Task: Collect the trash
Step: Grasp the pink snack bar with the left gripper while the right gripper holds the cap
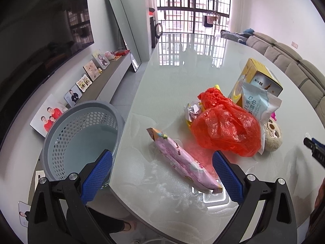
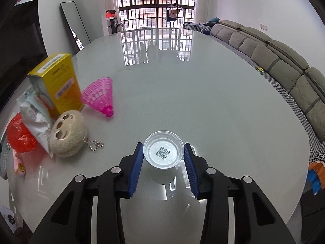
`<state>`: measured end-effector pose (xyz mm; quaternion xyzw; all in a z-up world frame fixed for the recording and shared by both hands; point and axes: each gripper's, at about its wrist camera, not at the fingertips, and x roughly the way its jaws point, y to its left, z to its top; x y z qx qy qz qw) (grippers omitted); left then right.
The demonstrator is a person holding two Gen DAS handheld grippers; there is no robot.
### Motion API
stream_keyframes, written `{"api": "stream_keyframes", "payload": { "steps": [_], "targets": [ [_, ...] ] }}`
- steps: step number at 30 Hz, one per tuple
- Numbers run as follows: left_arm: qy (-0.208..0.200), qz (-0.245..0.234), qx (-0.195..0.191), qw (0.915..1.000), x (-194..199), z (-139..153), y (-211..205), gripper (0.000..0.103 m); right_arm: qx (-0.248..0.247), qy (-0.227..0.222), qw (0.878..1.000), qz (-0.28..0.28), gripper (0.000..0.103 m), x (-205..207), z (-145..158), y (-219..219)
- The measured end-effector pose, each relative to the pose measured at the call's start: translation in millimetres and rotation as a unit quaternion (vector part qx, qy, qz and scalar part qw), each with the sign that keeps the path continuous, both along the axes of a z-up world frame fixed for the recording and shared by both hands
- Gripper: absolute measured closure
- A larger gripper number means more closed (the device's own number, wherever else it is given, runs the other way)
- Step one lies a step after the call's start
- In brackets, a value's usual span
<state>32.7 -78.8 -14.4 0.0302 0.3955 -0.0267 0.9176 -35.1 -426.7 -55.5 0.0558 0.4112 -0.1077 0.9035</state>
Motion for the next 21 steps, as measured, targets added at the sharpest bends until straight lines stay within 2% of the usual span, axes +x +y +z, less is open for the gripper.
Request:
{"api": "stream_keyframes", "payload": {
  "steps": [5, 8, 11, 16, 21],
  "targets": [
    [0.006, 0.002, -0.001, 1.0000, 5, 0, -2, 0.006, 0.013, -0.003, 1.000, 0.019, 0.064, -13, 2, 35],
    [0.023, -0.001, -0.019, 0.9996, 9, -9, -3, 0.006, 0.025, -0.005, 0.999, 0.024, 0.064, -21, 3, 47],
    [0.035, -0.005, -0.013, 0.9993, 11, -20, -10, 0.006, 0.036, -0.008, 0.999, 0.024, 0.064, -25, 8, 57],
    [0.062, -0.010, 0.001, 0.9980, 15, -40, -11, 0.006, 0.048, -0.015, 0.999, 0.016, 0.064, -30, 13, 52],
    [0.056, 0.000, 0.015, 0.9983, 10, -42, 5, 0.006, 0.056, -0.021, 0.998, 0.016, 0.064, -32, 15, 54]
  ]
}}
